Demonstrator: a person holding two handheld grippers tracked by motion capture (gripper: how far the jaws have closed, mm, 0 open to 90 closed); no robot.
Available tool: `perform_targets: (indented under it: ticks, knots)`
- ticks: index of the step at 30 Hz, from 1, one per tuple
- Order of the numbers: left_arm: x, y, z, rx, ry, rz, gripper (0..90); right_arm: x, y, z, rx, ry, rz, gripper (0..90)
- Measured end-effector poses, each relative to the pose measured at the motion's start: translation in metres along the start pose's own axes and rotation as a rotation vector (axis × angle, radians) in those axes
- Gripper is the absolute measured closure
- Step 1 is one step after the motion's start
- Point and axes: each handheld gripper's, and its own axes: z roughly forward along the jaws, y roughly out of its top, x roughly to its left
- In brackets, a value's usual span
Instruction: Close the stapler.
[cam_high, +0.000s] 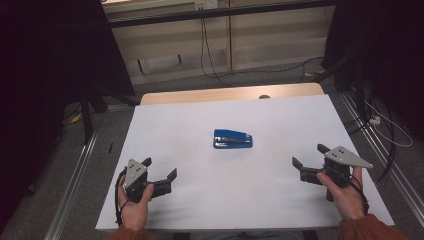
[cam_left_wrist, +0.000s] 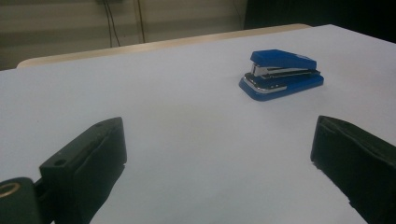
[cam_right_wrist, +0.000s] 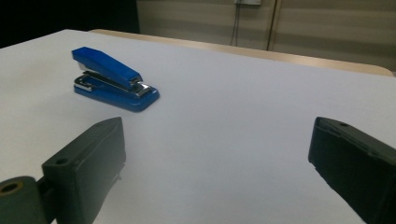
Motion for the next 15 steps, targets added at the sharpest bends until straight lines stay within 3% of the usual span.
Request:
perform_targets:
  ticks: [2,4,7,13,15]
  knots:
    - [0.002,0.000,-0.004,-0.001,-0.009,-0.009,3.7,-0.001,-0.002,-0.003,0.000,-0.022,0.005,3.8]
    - [0.005,-0.002,-0.009,-0.012,0.019,-0.008,3.7,-0.002,-0.003,-0.006,-0.012,-0.038,0.011,3.4]
    - [0.007,-0.004,-0.012,-0.007,0.024,-0.017,3.7,-0.003,-0.006,-0.013,-0.010,-0.043,0.013,3.4]
    - [-0.002,-0.006,-0.013,-0.001,0.022,0.026,3.6,-0.007,-0.013,-0.024,-0.008,-0.047,0.036,3.4]
    - [-0.004,-0.006,-0.012,0.006,0.017,0.036,3.0,-0.008,-0.015,-0.027,-0.009,-0.057,0.023,3.3]
